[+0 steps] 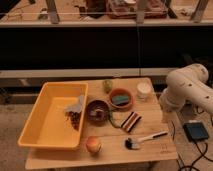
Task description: Place banana in purple bowl
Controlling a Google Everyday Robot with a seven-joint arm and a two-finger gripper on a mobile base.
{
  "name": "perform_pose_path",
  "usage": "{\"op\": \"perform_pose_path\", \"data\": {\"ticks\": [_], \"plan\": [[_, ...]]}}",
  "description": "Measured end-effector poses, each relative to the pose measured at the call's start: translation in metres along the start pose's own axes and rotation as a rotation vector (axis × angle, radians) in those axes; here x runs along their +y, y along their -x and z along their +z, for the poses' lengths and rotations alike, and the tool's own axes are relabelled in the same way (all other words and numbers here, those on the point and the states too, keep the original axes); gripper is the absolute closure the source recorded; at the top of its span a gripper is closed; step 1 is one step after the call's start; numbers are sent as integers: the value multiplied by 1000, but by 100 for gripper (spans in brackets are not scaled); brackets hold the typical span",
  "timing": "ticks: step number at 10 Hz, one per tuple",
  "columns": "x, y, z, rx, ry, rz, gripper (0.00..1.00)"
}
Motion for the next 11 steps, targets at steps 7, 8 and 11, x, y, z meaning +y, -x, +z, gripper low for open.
{"op": "perform_pose_path", "data": {"ticks": [7,8,11], "plan": [[-60,22,-6,-54,-145,-48,35],[-84,37,-6,-70,-180,-71,35],[-134,99,-8,-119,-263,-157,35]]}}
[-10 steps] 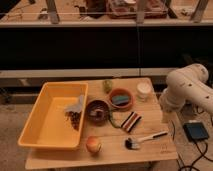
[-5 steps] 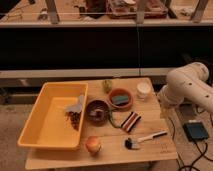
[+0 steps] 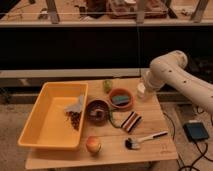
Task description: Place banana in purple bowl
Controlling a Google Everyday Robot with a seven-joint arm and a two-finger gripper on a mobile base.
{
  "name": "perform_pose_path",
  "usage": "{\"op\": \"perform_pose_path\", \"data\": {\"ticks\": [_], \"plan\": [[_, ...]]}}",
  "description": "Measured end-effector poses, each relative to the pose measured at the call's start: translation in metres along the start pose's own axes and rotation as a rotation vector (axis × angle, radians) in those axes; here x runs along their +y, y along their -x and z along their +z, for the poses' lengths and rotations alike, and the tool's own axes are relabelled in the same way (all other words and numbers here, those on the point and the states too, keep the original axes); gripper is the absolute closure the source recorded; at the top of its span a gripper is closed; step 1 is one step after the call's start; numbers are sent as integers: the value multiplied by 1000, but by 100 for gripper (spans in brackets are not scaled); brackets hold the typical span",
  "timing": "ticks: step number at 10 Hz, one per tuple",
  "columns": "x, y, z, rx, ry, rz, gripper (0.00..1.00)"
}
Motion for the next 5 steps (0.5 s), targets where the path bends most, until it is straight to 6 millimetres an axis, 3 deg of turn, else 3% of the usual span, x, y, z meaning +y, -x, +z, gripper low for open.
{"op": "perform_pose_path", "data": {"ticks": [3,5], "plan": [[-44,40,32,-59,-54,-75,35],[-53,44,39,-75,-65,-84,35]]}}
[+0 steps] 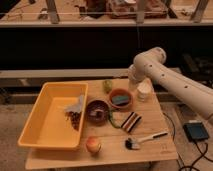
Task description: Place banana in purple bowl
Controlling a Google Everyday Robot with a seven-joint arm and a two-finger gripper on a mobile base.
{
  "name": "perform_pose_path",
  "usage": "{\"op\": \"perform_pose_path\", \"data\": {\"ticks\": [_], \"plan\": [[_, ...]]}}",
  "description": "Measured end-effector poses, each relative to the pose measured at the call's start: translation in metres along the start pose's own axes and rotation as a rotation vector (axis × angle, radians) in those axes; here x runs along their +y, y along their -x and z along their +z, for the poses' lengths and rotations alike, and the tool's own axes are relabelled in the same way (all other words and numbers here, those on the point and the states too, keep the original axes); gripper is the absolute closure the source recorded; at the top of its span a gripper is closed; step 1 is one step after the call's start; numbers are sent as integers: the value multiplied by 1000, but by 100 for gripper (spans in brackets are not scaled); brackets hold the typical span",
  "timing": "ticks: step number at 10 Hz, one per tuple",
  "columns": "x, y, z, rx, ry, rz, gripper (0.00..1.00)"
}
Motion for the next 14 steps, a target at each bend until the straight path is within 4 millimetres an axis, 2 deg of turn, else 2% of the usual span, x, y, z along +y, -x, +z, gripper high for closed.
{"op": "perform_pose_path", "data": {"ticks": [7,8,12,14], "plan": [[-2,0,2,-9,-6,-11,35],[-5,6,8,-20,-8,-25,35],[-39,53,49,-91,-25,-63,35],[-47,61,60,-116,-34,-77,35]]}}
